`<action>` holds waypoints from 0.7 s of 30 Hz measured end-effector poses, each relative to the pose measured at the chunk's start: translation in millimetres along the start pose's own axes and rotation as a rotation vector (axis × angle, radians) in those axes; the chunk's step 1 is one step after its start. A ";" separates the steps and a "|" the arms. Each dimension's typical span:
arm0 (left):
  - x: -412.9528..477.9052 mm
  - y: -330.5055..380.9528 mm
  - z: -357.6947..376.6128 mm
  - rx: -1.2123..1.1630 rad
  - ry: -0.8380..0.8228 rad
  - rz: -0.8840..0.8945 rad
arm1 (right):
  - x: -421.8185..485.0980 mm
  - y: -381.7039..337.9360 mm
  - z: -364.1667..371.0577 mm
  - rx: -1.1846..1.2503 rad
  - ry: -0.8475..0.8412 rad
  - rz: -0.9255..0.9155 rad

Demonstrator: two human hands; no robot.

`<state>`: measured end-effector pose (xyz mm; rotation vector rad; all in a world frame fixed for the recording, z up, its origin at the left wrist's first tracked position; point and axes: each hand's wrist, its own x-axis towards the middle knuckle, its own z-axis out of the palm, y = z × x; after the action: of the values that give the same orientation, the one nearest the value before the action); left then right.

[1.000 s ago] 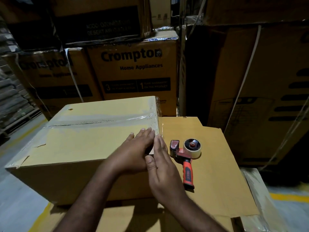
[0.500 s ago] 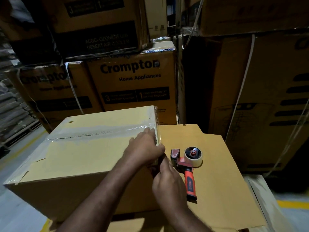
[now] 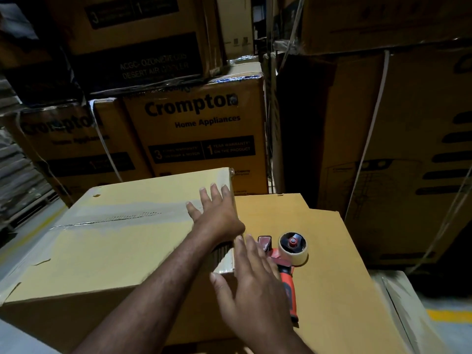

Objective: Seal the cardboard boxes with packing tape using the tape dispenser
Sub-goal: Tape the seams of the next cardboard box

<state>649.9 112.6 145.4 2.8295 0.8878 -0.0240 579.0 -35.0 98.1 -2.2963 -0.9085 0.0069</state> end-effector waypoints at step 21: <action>125.6 -10.2 -35.1 -0.021 -0.018 0.026 | 24.9 -4.6 17.9 -0.029 0.200 -0.056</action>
<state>746.0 197.9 169.8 2.8163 0.8424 -0.0362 590.9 -6.9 92.4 -2.2491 -0.8732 -0.2567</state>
